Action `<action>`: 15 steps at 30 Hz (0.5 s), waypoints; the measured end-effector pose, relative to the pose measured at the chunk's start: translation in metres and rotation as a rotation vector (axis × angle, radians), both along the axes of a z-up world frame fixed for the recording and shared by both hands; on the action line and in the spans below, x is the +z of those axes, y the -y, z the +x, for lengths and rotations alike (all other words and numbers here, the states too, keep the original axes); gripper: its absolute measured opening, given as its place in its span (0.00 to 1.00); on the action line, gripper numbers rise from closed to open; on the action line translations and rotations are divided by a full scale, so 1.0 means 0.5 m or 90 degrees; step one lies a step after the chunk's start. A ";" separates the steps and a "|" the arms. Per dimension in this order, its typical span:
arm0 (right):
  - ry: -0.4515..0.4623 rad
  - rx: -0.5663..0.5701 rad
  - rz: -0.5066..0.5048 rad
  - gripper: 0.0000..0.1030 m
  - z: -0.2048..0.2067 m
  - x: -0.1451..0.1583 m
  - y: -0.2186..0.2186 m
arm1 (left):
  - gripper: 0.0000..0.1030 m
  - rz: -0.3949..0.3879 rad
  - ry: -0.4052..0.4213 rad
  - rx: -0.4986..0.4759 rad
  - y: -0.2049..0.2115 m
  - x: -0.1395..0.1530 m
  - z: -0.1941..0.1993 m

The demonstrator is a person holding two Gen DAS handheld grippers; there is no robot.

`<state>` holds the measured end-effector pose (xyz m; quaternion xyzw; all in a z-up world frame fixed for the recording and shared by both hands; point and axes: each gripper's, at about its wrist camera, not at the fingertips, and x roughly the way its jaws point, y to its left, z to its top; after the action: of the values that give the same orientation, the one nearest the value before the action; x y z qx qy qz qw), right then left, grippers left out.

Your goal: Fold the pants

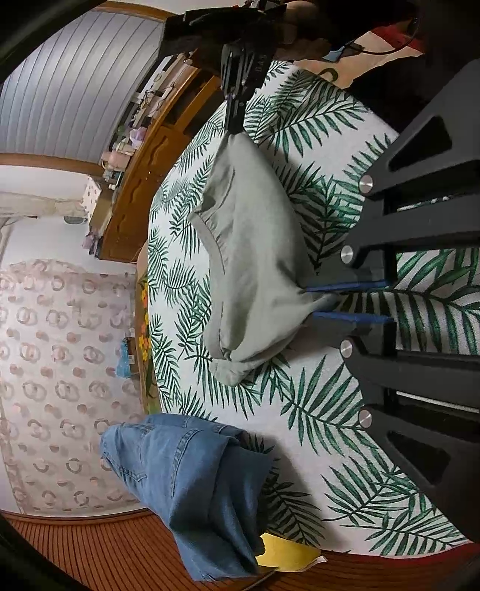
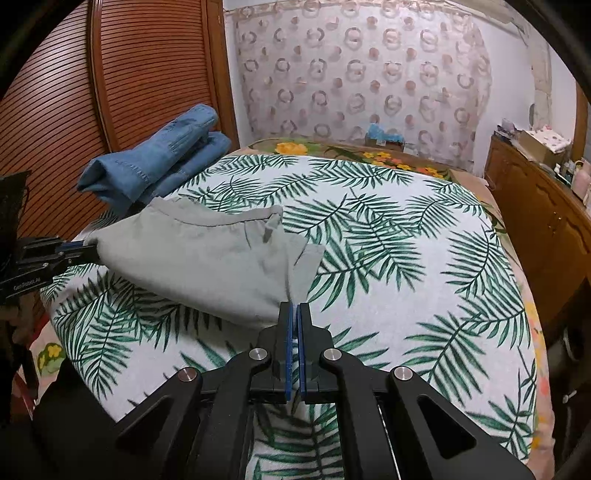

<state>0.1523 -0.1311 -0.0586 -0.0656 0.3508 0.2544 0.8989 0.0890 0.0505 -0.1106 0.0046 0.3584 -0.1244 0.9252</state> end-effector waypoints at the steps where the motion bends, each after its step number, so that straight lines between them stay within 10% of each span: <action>1: -0.001 0.002 0.003 0.02 -0.005 0.001 0.001 | 0.10 -0.001 0.001 -0.001 0.001 0.003 -0.003; 15: -0.011 0.021 0.016 0.02 -0.078 0.020 0.025 | 0.11 -0.018 0.000 -0.017 0.010 0.021 -0.059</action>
<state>0.1135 -0.1438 -0.0484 -0.0577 0.3545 0.2738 0.8922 0.0595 0.0457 -0.1000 -0.0041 0.3565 -0.1418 0.9235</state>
